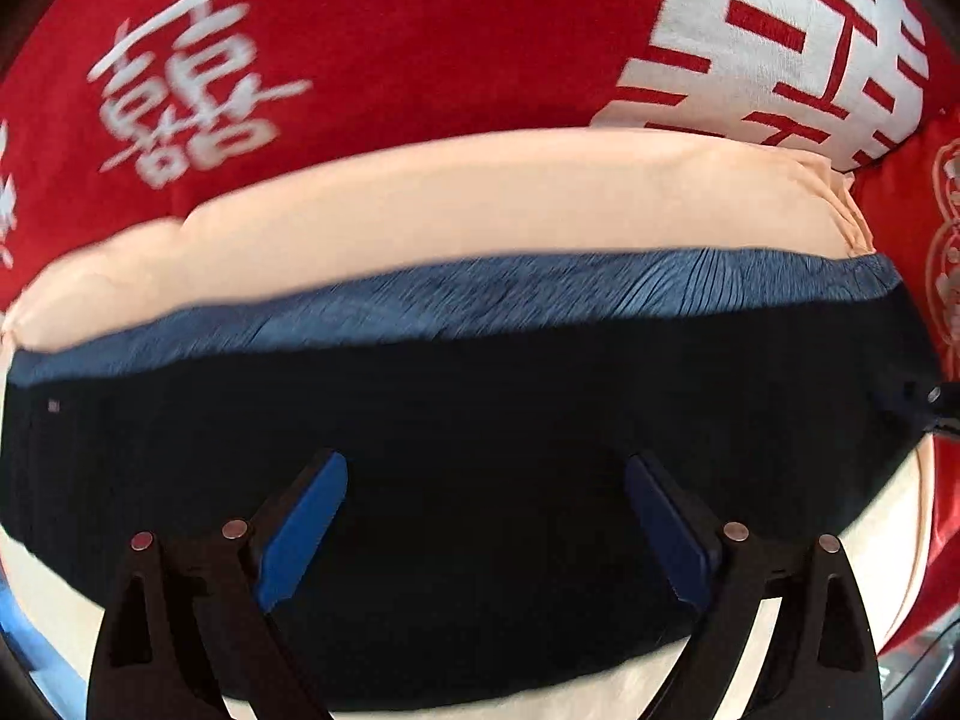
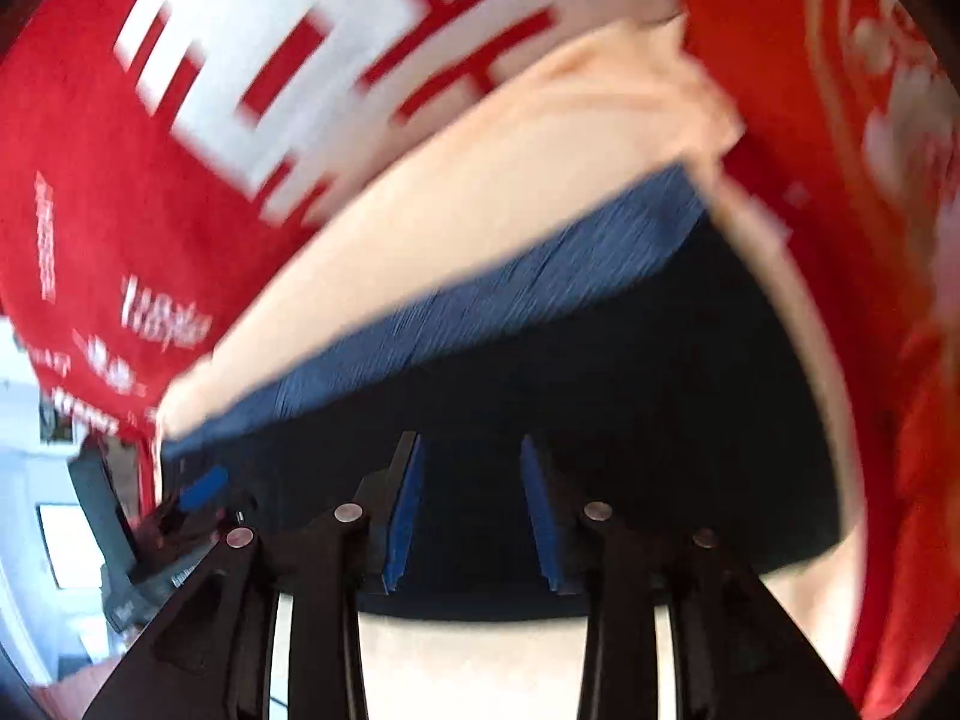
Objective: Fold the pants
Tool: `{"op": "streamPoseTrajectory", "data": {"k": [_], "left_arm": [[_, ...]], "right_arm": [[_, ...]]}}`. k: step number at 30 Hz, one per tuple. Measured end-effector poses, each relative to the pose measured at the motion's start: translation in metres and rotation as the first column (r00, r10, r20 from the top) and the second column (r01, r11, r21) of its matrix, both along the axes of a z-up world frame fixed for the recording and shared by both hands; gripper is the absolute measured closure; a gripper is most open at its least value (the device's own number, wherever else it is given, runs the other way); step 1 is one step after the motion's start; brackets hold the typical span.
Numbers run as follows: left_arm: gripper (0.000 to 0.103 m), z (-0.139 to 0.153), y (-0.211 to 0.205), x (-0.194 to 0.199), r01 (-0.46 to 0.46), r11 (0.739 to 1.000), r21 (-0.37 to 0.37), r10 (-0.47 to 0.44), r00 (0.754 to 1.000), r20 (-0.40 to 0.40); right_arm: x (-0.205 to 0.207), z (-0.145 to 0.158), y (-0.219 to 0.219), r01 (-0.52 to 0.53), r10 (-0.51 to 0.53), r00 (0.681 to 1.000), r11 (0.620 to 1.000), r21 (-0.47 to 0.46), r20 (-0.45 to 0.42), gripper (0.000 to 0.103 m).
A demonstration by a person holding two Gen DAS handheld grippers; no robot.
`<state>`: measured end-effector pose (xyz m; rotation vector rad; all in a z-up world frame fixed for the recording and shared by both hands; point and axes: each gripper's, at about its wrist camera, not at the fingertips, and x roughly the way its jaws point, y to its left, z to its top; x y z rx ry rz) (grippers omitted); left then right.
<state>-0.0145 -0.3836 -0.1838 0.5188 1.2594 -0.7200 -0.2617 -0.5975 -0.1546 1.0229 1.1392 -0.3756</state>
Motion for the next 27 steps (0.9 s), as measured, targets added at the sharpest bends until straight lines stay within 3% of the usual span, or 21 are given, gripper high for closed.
{"op": "streamPoseTrajectory", "data": {"k": [5,8,11,16,19,23,27], "left_arm": [[0.008,-0.001,0.052,0.026,-0.032,0.999,-0.029,0.031,0.999,-0.029],[0.008,0.005,0.092,0.051,-0.037,0.998,-0.048,0.035,0.999,-0.038],[0.008,0.005,0.123,0.083,-0.037,0.999,-0.034,0.037,0.999,-0.018],[0.008,0.007,0.197,0.151,-0.126,0.992,-0.022,0.126,0.992,0.019],[0.008,0.001,0.249,0.194,-0.244,0.970,-0.019,0.244,0.970,0.012],[0.008,-0.005,0.303,0.233,-0.332,0.943,-0.001,0.330,0.938,0.105],[0.008,-0.023,0.344,0.259,-0.410,0.912,-0.005,0.409,0.910,0.062]], "right_arm": [[0.045,0.002,0.052,-0.100,0.100,0.995,0.995,0.010,-0.002,0.066],[0.093,0.005,0.089,-0.171,0.171,0.985,0.985,0.004,0.019,0.066],[0.133,0.007,0.127,-0.225,0.225,0.974,0.974,0.011,0.035,0.058],[0.219,-0.001,0.198,-0.375,0.374,0.926,0.927,0.025,0.057,0.058],[0.290,-0.006,0.244,-0.528,0.526,0.847,0.849,0.009,0.073,0.058],[0.378,-0.010,0.296,-0.661,0.658,0.746,0.751,-0.015,0.104,0.058],[0.459,-0.018,0.348,-0.750,0.745,0.653,0.661,-0.019,0.135,0.058]]}}
